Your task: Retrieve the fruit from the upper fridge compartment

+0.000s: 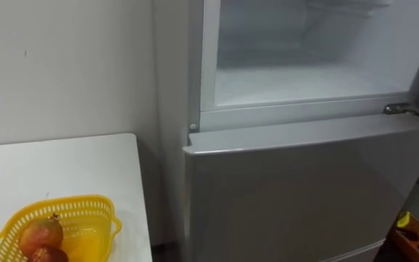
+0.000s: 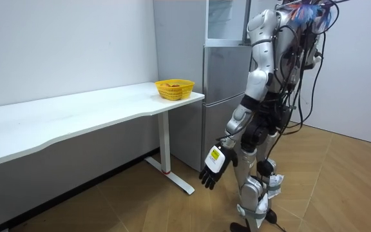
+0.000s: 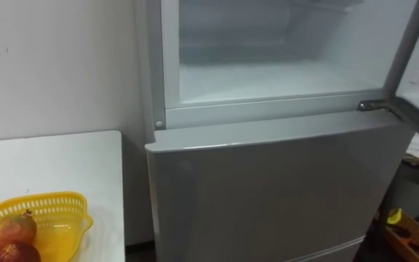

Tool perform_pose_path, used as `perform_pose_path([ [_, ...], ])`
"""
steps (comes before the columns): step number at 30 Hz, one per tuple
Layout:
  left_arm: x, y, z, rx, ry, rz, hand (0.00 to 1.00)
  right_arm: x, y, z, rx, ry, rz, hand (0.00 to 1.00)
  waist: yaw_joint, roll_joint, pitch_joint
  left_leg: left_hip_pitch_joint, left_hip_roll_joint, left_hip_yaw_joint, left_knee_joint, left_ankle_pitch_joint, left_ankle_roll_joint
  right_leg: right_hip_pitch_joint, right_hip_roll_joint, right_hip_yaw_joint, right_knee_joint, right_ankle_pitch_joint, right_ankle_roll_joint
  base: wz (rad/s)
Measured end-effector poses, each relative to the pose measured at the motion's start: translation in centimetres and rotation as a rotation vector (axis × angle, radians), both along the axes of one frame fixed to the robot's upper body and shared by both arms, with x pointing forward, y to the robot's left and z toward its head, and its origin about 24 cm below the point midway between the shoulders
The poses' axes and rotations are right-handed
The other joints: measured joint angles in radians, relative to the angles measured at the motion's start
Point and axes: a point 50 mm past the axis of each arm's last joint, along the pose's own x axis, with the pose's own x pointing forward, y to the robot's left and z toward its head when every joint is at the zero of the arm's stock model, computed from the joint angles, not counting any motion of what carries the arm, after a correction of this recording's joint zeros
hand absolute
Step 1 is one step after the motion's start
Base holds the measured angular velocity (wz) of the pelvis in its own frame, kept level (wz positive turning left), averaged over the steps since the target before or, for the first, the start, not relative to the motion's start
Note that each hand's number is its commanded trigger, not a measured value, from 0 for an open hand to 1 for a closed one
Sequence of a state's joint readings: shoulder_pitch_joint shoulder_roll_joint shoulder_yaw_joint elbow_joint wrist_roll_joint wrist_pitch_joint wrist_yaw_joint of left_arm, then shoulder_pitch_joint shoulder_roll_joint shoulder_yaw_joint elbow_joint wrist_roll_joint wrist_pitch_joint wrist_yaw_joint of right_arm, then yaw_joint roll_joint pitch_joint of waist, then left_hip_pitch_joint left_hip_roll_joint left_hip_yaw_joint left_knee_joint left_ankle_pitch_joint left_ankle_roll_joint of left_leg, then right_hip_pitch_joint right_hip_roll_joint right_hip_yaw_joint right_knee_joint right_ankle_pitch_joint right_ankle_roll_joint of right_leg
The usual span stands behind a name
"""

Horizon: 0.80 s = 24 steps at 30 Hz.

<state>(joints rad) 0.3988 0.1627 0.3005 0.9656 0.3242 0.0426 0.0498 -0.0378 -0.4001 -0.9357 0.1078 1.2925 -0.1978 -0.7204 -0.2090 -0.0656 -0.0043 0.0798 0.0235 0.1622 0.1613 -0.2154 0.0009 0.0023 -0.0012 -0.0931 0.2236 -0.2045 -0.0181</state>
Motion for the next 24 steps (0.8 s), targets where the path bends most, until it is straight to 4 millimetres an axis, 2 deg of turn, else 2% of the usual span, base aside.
perform_pose_path([
  [2,-0.2,0.0,0.0,-0.001,0.005,0.001,0.00,0.1,0.1,0.4,-0.030,0.004,0.007,0.00,0.003,0.005,-0.0001,0.001,0.000,0.001,-0.001,0.000,0.000,0.000,0.000,-0.001,0.001,0.000,0.000,-0.02],
  [5,-0.2,-0.1,0.0,-0.013,0.005,-0.002,0.00,0.7,0.7,1.3,-0.116,0.049,0.031,0.00,0.000,0.013,0.0038,0.003,0.000,0.003,0.000,0.000,0.000,-0.005,0.001,0.004,0.005,0.000,0.000,-0.07],
  [12,0.2,-0.2,-0.1,-0.029,-0.018,-0.016,0.00,2.5,2.4,1.9,-0.303,0.222,0.111,0.00,0.019,0.009,0.0064,0.016,0.000,0.016,0.002,0.001,-0.001,-0.013,0.000,0.019,0.032,-0.004,-0.003,-0.10],
  [15,-0.1,-0.5,-0.3,-0.052,0.001,-0.023,0.00,3.7,3.7,2.2,-0.403,0.303,0.175,0.00,0.025,0.007,0.0075,0.017,0.000,0.018,0.004,0.001,-0.001,-0.015,-0.002,0.017,0.036,-0.009,-0.001,-0.06],
  [17,-0.2,-0.7,-0.4,-0.060,0.013,-0.026,0.00,4.7,4.8,2.4,-0.483,0.365,0.230,0.00,0.034,0.003,0.0094,0.018,0.000,0.019,0.007,0.001,-0.001,-0.014,-0.002,0.016,0.036,-0.009,-0.001,-0.06],
  [19,0.1,-1.1,-0.6,-0.072,0.022,-0.065,0.00,5.3,6.0,2.4,-0.550,0.405,0.277,0.00,0.059,0.002,0.0093,0.017,0.000,0.020,0.009,0.001,-0.001,-0.013,-0.003,0.013,0.035,-0.005,-0.004,0.00],
  [24,-0.3,-1.5,-0.8,-0.087,0.045,-0.083,0.00,6.1,7.6,3.1,-0.678,0.455,0.312,0.00,0.095,-0.002,0.0084,0.021,0.000,0.014,0.010,0.001,-0.001,0.002,-0.002,0.010,0.028,-0.001,-0.002,0.09],
])
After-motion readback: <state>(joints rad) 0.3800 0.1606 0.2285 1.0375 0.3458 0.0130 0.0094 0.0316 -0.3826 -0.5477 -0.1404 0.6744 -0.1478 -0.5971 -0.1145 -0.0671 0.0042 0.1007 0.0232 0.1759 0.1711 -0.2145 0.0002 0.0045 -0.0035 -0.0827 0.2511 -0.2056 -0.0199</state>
